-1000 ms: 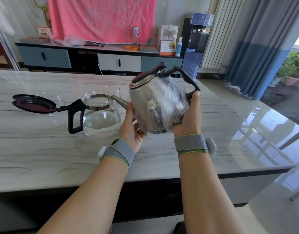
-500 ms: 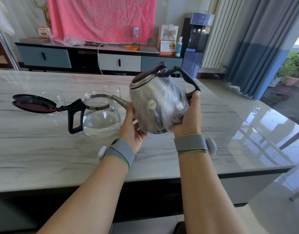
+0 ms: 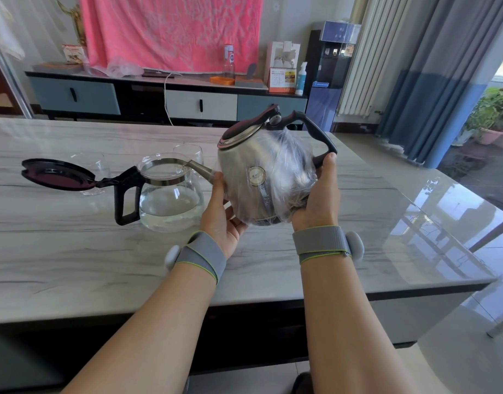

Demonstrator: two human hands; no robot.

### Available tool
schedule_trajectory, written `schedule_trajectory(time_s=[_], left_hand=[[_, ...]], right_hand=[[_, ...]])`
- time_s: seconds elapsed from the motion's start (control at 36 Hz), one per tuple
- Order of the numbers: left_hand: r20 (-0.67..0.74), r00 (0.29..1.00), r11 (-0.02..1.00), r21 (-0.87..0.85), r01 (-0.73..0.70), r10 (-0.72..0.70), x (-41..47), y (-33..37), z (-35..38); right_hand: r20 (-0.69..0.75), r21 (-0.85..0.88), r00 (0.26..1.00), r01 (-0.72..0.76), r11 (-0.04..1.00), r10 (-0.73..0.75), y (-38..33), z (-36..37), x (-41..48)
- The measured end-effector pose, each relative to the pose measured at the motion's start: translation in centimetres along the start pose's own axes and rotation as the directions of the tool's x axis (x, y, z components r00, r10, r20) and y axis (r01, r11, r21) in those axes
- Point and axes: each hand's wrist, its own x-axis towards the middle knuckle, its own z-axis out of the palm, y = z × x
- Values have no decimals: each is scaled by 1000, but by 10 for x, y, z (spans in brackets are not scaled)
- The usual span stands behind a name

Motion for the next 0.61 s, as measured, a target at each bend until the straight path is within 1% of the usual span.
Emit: schedule_trajectory(time_s=[0.61], left_hand=[[-1,1000,1000,-16,8,-8,-1,1,1]], right_hand=[[-2,-8,1000,6,1000,-6,1,0,0]])
